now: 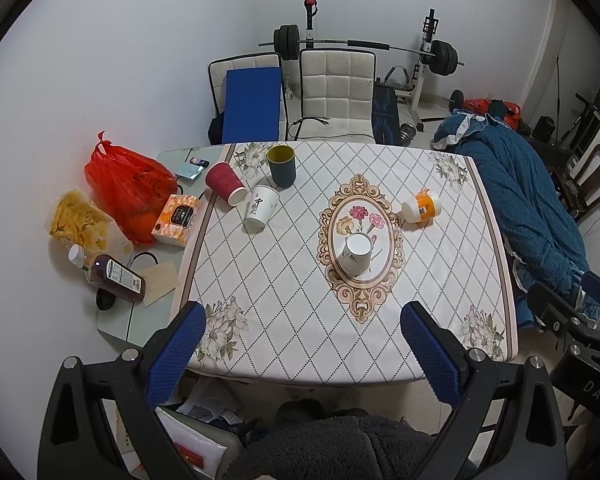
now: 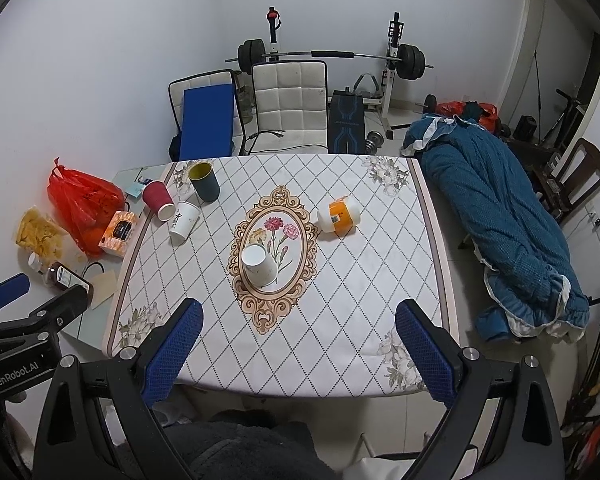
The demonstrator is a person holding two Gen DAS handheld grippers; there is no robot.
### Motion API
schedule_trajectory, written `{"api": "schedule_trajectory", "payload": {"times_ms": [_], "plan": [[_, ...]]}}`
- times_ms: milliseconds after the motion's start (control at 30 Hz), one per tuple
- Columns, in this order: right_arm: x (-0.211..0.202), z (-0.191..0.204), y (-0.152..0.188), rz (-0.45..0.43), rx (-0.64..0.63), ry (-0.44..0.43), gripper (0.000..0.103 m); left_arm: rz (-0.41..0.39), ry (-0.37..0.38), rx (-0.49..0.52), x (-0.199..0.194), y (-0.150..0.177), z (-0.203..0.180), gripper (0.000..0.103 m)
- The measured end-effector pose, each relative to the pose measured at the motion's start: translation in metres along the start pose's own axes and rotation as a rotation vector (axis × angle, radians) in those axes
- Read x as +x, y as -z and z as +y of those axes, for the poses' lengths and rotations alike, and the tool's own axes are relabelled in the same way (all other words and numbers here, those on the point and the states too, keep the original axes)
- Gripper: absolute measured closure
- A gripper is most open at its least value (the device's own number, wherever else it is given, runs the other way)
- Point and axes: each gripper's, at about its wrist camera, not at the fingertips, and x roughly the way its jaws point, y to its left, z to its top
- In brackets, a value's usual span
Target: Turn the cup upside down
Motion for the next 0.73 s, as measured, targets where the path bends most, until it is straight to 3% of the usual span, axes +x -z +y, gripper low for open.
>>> {"api": "schedule_trajectory", "payload": {"times_ms": [733], "plan": [[0.003,0.000,0.000,0.010,-0.004,-0.005,0.004,0.024,0.016,-0.003,0.005,0.009,-0.007,0.003]]}}
